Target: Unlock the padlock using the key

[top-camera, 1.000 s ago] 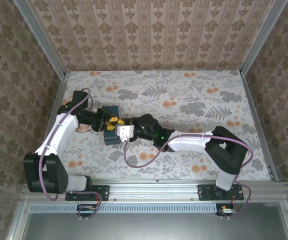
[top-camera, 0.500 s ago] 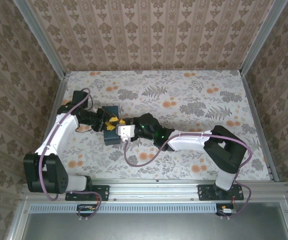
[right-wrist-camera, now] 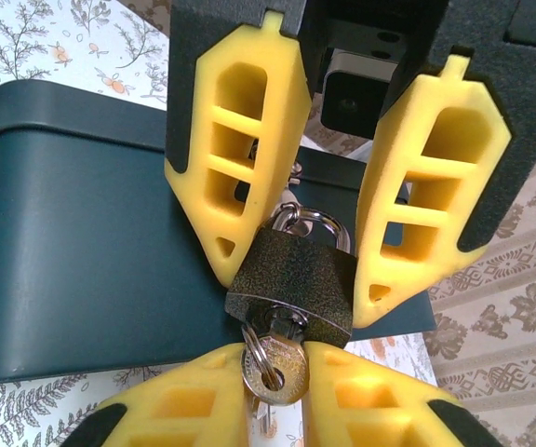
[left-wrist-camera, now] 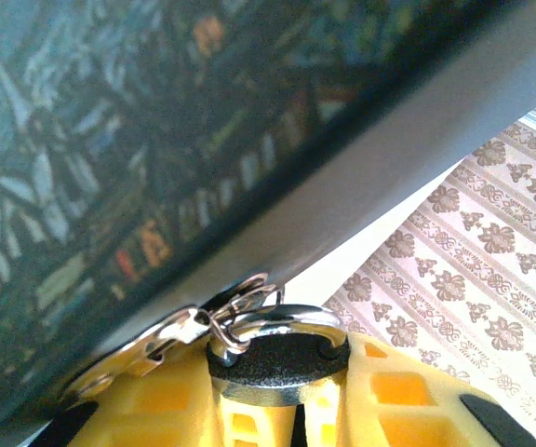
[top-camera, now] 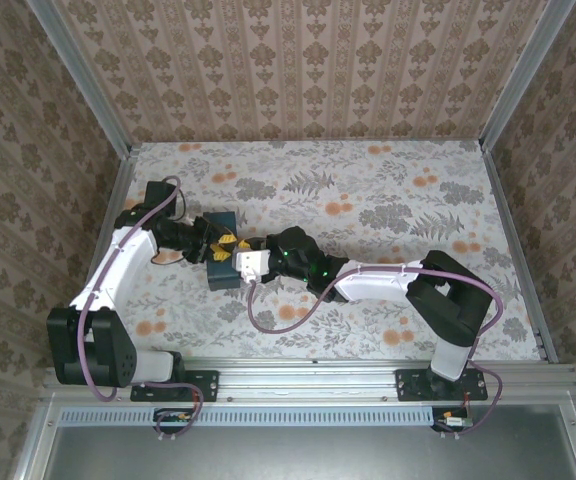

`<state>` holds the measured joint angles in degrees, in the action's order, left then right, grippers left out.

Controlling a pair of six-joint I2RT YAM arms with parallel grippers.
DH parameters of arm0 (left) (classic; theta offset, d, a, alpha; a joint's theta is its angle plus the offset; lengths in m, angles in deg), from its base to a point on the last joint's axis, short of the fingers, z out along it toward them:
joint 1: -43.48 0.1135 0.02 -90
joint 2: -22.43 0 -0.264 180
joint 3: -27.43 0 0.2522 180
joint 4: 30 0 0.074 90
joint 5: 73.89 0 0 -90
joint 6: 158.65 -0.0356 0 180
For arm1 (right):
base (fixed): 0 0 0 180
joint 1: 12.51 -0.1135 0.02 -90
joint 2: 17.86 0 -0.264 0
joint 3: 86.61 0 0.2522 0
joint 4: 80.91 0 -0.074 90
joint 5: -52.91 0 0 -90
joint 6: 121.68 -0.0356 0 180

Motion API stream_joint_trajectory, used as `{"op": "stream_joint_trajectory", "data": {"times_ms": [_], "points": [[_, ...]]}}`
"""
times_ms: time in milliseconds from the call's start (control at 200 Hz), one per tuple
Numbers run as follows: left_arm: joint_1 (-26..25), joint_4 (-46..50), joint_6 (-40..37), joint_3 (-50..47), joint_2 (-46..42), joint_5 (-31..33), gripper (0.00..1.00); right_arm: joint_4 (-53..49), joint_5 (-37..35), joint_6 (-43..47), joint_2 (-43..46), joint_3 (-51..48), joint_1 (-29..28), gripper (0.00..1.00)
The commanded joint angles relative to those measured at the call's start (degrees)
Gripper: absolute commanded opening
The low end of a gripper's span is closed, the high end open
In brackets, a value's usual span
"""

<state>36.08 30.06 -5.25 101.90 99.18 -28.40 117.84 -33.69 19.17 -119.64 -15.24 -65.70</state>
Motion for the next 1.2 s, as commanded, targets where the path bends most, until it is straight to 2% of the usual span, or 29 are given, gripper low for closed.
{"op": "stream_joint_trajectory", "data": {"times_ms": [0,300,390,530,905,1195], "points": [[0.0,-1.2,0.8,0.1,-2.6,-2.6,0.07,-4.4,1.0,-1.1,0.3,1.3,0.1,0.16],[-0.3,-2.3,1.0,-0.5,-2.6,-2.9,0.07,-9.4,3.2,-4.8,1.9,2.5,0.0,0.11],[-0.4,-2.2,0.9,-0.6,-2.6,-3.2,0.07,-7.5,2.0,-4.5,1.7,1.8,-0.2,0.19],[-0.5,-2.4,0.9,-1.0,-2.7,-3.3,0.07,-4.0,-0.2,-2.6,1.0,0.5,-0.3,0.26],[-0.6,-2.7,1.3,-1.1,-2.7,-3.3,0.07,3.6,-2.4,-1.5,1.2,-1.3,-0.3,0.25],[-0.5,-2.7,1.4,-1.1,-2.9,-3.3,0.07,4.8,-2.2,-2.0,2.3,-1.8,-0.4,0.2]]}}
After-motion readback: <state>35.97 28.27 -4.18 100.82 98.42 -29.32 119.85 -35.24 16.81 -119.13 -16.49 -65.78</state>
